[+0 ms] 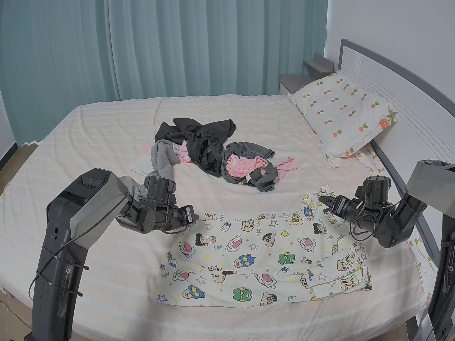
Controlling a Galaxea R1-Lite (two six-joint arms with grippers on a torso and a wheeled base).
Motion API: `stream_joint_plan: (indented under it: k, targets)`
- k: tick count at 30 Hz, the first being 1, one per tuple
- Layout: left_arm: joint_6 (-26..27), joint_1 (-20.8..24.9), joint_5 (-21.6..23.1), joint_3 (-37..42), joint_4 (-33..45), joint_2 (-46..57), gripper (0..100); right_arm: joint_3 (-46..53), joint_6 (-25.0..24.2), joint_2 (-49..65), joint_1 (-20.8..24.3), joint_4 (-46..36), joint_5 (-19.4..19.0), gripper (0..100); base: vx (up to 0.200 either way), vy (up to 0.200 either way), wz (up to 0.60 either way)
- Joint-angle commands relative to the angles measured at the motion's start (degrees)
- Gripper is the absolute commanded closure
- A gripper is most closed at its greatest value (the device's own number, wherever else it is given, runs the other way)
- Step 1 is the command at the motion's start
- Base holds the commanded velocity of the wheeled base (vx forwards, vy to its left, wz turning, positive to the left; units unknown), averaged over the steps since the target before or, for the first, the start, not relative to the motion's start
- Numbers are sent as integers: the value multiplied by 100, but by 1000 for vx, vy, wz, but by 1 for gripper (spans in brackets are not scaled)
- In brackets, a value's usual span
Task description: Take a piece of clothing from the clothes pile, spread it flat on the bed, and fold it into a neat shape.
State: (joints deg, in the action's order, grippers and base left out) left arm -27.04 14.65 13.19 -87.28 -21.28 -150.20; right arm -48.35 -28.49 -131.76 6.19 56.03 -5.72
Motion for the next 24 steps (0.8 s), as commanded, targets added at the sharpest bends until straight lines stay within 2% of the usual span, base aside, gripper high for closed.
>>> stream_joint_plan:
  k: [1, 5, 7, 10, 21, 24]
  targets:
    - [-197, -41, -282, 19, -60, 114, 100, -931, 309, -324, -373, -839, -70, 0, 0, 0, 0]
    - [-451, -41, -308, 62, -51, 281, 100, -1528, 520, -650, -558, -1217, -158, 0, 0, 0, 0]
    - [-478, -59, -484, 98, -60, 369, 100, -1986, 986, -966, -769, -1630, -175, 0, 0, 0, 0]
    - [-487, -121, -607, 177, -51, 430, 100, -2293, 1302, -1238, -962, -1894, -298, 0, 0, 0, 0]
    - [-443, -261, -528, 449, -16, 553, 100, -2311, 1328, -1458, -1085, -1911, -1177, 0, 0, 0, 0]
    - [-443, -279, -528, 476, -16, 536, 100, -2399, 1346, -1634, -1068, -1929, -1318, 0, 0, 0, 0]
